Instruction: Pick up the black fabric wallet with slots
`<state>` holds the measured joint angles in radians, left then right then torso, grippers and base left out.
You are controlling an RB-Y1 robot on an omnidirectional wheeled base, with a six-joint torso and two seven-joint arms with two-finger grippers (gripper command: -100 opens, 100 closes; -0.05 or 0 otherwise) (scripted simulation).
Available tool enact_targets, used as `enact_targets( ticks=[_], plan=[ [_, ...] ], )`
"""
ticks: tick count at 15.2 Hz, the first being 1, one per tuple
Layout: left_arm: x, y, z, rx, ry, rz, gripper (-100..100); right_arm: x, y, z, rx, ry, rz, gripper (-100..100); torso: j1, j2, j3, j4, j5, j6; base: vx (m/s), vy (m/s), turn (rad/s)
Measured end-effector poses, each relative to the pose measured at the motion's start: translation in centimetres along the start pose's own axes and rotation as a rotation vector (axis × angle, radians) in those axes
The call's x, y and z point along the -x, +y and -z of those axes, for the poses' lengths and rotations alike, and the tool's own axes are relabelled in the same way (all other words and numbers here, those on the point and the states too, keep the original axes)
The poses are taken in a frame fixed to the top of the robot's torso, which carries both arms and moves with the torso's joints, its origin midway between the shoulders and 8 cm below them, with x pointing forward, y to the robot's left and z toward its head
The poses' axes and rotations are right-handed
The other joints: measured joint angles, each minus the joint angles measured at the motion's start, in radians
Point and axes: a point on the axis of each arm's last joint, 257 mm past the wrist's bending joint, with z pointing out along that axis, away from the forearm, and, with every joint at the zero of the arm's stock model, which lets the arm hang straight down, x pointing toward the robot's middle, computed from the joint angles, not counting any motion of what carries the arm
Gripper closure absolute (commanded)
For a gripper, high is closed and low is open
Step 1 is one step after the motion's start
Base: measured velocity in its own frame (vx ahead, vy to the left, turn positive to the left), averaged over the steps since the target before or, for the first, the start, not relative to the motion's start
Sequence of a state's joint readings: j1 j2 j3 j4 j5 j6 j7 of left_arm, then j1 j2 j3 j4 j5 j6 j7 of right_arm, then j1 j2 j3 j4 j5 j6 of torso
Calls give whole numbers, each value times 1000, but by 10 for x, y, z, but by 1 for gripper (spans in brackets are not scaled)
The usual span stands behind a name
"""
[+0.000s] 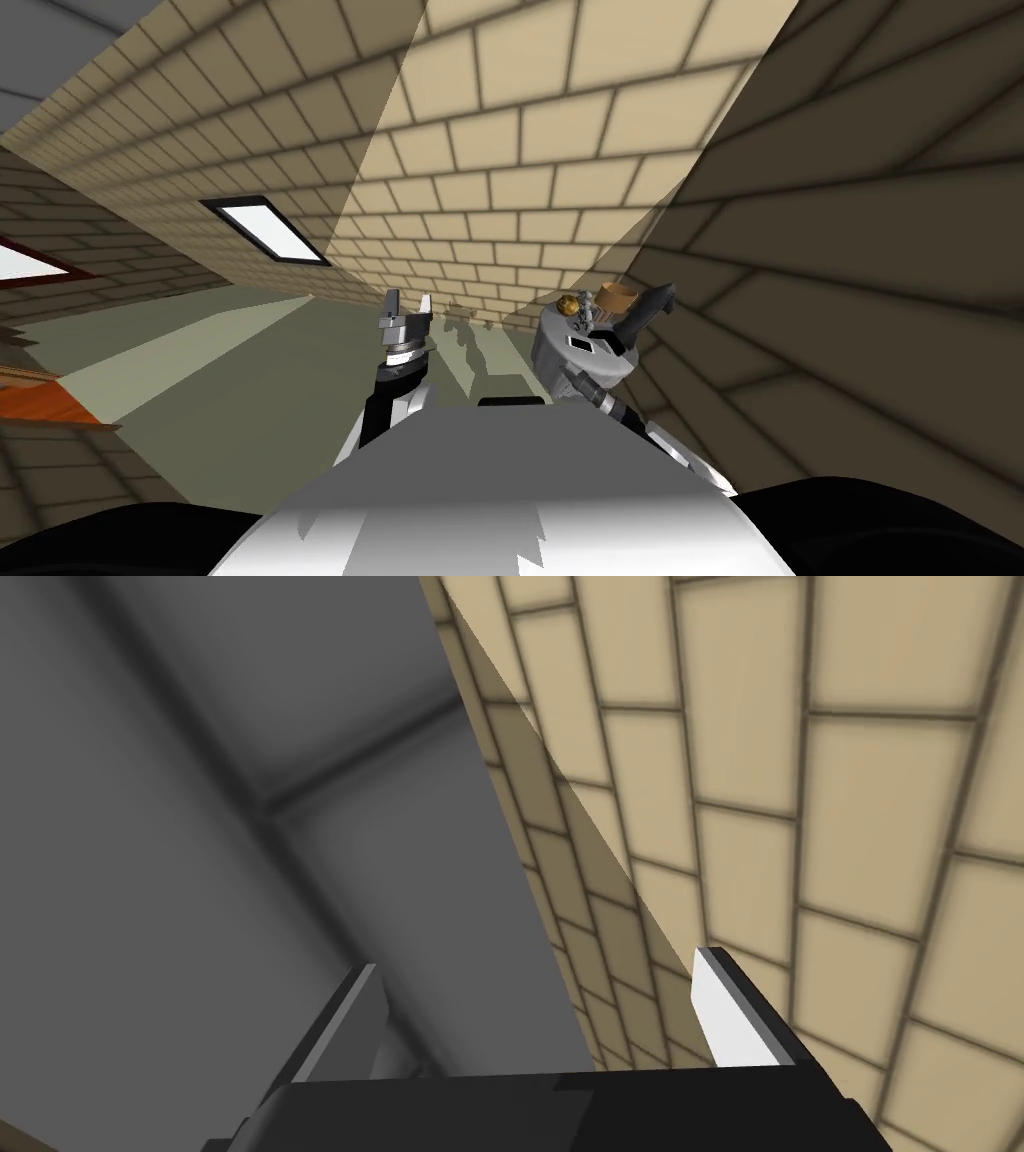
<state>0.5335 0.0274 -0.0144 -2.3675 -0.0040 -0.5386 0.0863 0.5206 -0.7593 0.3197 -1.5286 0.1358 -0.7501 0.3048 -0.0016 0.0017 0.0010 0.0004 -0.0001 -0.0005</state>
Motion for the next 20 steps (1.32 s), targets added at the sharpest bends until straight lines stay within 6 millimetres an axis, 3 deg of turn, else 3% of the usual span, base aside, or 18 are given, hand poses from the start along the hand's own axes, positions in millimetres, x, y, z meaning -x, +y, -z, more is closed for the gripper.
enact_targets(
  ticks=[8,11,14,20],
  plan=[
    [0,0,0,0,0,0,0,-43,-53,53,-99,196,96,-100,-1,0,0,0,0,1,-12,-4,171],
    [0,0,0,0,0,0,0,-64,-79,90,-147,299,144,-100,-1,0,0,0,0,0,-17,-9,309],
    [0,0,0,0,0,0,0,-68,-100,122,-191,393,197,-100,-1,-1,0,0,0,0,-11,-14,207],
    [0,0,0,0,0,0,0,-75,-131,164,-249,511,261,-100,0,-1,-1,0,0,-1,-5,-6,125]
  ],
)
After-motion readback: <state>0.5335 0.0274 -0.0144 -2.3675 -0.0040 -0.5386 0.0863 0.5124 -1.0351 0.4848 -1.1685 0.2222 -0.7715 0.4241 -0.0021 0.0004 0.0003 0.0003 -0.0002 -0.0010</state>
